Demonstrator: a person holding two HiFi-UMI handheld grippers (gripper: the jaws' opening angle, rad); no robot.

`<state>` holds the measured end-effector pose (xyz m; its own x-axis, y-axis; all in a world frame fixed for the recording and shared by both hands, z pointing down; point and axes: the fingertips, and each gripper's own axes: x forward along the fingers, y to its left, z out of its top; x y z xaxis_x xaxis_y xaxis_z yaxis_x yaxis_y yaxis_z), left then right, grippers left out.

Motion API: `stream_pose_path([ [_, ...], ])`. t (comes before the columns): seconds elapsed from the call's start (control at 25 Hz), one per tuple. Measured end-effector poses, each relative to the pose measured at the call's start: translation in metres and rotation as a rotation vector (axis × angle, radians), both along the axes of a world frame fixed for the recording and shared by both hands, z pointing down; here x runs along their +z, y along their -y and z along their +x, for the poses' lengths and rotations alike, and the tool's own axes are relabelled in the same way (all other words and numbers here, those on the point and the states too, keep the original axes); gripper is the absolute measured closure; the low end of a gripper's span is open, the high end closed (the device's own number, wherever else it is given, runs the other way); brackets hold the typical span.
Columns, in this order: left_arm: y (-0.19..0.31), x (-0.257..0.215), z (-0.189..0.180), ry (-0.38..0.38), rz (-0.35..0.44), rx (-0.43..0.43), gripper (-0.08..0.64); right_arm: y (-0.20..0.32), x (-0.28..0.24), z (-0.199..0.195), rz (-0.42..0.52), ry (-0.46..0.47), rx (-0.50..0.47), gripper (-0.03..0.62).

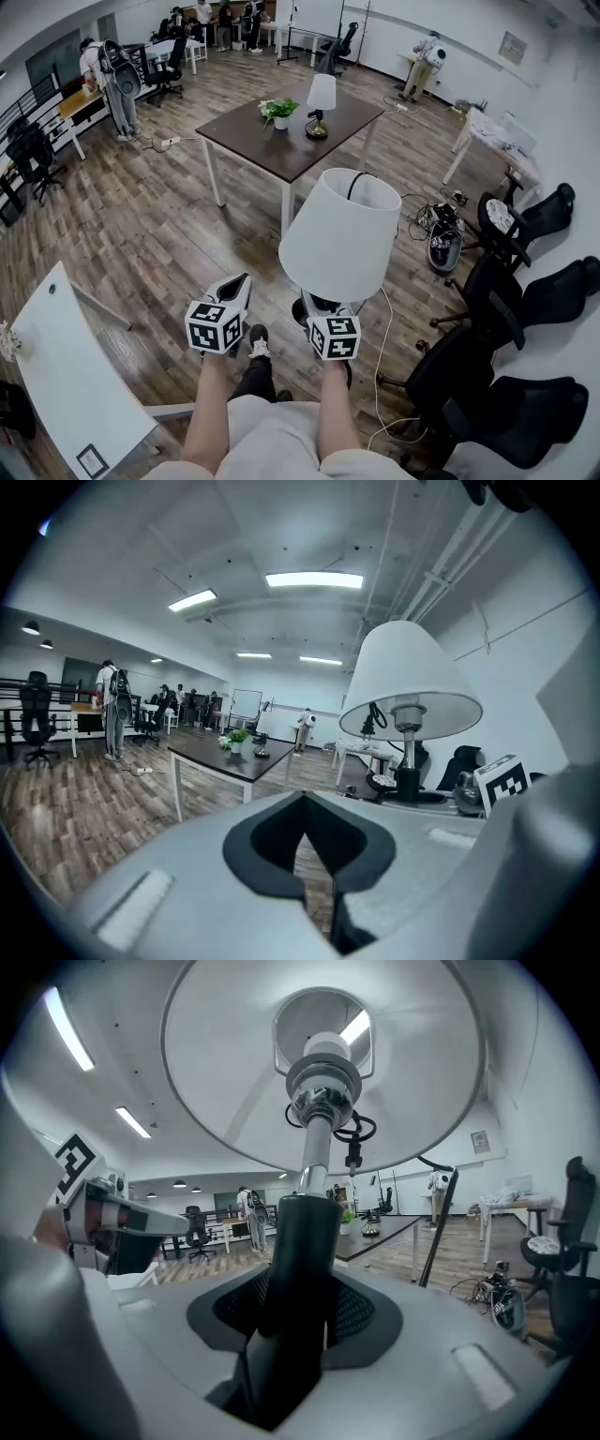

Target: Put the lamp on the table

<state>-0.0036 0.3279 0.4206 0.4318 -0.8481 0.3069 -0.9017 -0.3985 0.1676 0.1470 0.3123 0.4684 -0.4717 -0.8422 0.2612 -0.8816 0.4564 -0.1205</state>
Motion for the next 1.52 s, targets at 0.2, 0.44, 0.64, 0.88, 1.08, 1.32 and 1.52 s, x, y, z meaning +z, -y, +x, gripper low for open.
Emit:
stream_pose_path([
  [0.2,0.036,-0.004,0.007,-0.009,0.010,0.019,0.559,0.029,-0.007,0.000,0.020,-0.003,-0.010,0.405],
  [0.44,0.082,-0.017,0.003,0.005,0.036,0.035,0.559,0.075,-0.007,-0.005,0.029,-0.016,-0.014,0.407],
  [0.64,0.123,-0.022,-0.012,0.019,0.044,0.019,0.559,0.122,-0.003,-0.016,0.018,-0.028,-0.027,0.407],
  [0.88,0.170,-0.017,-0.023,0.046,0.029,0.022,0.559,0.170,0.004,-0.029,0.004,-0.006,-0.018,0.407],
  [1.08,0.213,-0.018,-0.027,0.049,0.008,0.052,0.559,0.209,0.007,-0.041,-0.024,0.005,0.001,0.405],
  [1.32,0.269,-0.018,-0.024,0.048,-0.004,0.111,0.559,0.262,0.007,-0.048,-0.040,0.005,0.043,0.405],
  [1.52,0.315,-0.017,-0.029,0.020,-0.001,0.147,0.559,0.300,0.009,-0.059,-0.053,0.012,0.067,0.405],
])
